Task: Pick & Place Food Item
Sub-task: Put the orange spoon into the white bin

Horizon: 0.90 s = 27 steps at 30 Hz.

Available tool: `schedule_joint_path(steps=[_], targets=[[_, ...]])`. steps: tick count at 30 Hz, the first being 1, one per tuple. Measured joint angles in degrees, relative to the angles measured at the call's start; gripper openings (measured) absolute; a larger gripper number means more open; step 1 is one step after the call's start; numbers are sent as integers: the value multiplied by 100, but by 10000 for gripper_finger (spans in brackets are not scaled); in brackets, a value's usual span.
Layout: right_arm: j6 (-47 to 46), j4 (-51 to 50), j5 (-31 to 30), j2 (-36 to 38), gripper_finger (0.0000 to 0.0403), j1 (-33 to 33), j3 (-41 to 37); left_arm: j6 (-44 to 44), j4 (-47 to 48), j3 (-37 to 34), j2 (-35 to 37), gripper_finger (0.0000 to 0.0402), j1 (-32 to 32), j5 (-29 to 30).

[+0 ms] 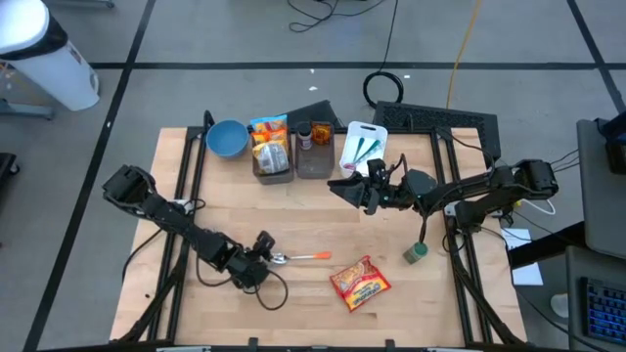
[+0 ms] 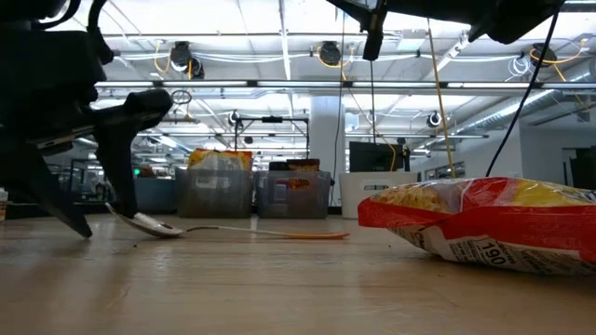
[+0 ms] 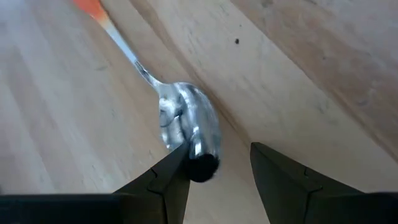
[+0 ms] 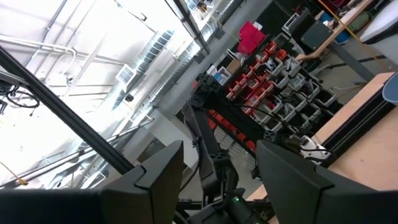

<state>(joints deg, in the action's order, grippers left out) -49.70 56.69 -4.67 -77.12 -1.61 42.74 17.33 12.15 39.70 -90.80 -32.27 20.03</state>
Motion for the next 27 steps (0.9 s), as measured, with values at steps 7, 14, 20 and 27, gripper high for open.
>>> schedule_joint_path(steps=[7, 14, 20, 27], targets=[[1, -2, -3, -1, 196, 1, 0, 291, -374, -71, 2, 177, 105, 260], [84, 0, -4, 0, 196, 1, 0, 253, -384, -71, 2, 177, 234, 251], [88, -2, -4, 0, 196, 15, 0, 316, -382, -71, 2, 147, 230, 37], [103, -7, -4, 0, 196, 46, 0, 292, -382, -71, 2, 67, 231, -197]])
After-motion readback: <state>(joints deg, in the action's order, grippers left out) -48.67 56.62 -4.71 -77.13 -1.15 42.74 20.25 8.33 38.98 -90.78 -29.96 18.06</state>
